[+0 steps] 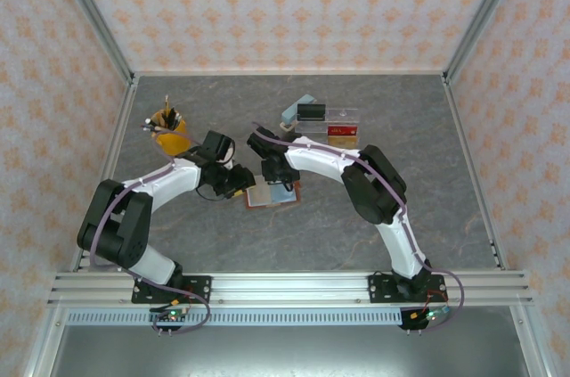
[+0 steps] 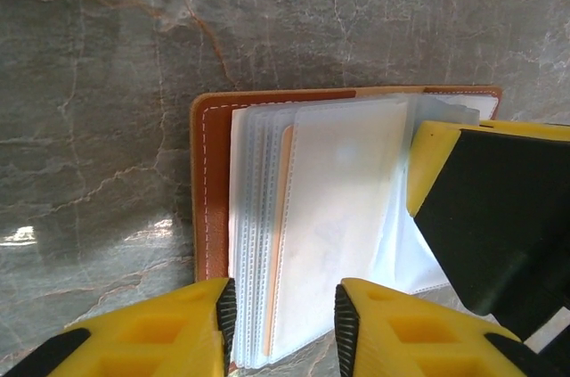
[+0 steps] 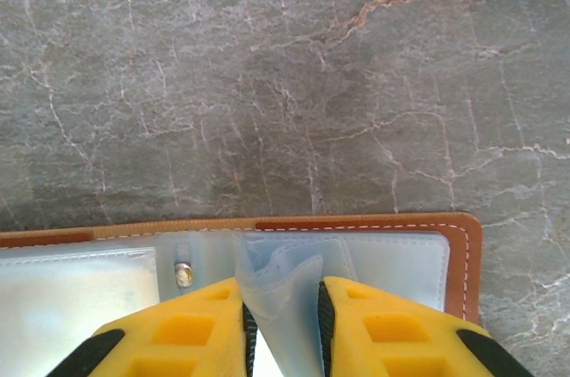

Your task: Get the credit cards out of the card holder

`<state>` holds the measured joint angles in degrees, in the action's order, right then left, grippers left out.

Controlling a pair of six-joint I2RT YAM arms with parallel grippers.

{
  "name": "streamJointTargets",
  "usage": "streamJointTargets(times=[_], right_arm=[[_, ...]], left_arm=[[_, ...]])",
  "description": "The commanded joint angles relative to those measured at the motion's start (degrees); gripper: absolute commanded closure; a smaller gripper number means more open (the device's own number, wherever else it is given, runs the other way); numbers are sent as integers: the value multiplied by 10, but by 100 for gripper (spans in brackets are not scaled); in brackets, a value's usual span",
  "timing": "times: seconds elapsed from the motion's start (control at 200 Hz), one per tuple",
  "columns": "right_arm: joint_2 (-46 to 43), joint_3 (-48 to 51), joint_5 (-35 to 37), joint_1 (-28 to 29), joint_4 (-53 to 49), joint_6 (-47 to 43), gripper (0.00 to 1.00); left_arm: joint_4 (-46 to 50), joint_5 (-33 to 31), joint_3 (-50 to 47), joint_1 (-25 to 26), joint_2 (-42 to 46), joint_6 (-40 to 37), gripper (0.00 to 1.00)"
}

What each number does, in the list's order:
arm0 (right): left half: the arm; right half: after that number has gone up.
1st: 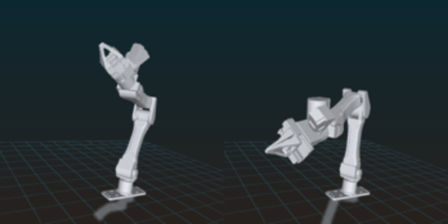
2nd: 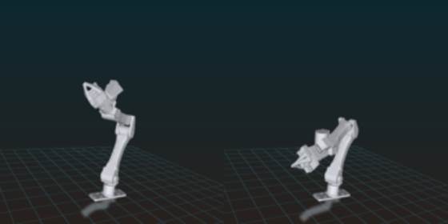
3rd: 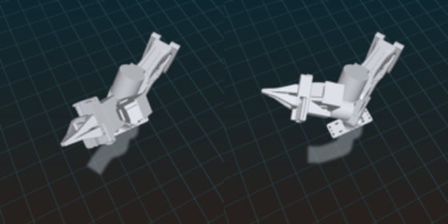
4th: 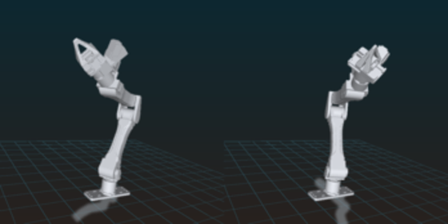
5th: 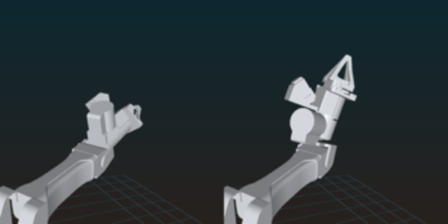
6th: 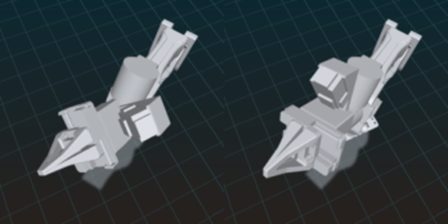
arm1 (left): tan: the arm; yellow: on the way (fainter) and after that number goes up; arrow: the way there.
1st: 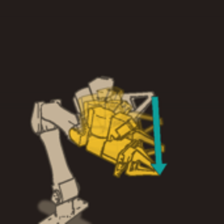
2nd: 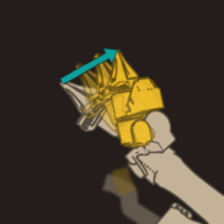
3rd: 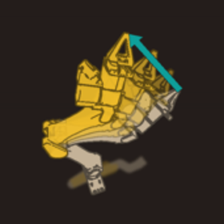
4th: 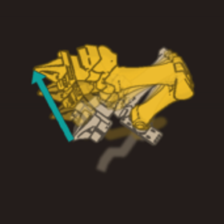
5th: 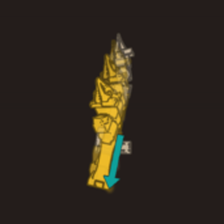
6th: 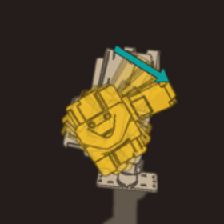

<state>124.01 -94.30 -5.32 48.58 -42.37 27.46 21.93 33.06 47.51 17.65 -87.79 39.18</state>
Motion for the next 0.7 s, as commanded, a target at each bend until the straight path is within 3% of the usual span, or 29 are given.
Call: streamJointTargets(times=[0.0, 0.205, 0.696], right_arm=[[24, 29, -25, -1, -2, 8, 74], [24, 31, -22, -2, -3, 9, 74], [23, 35, -22, -2, -3, 9, 73]], left_arm=[[-12, 11, 7, 6, -3, -2, 64], [-15, 17, 12, 7, -10, -3, 73], [-31, 34, 31, 10, -53, -10, 73]])
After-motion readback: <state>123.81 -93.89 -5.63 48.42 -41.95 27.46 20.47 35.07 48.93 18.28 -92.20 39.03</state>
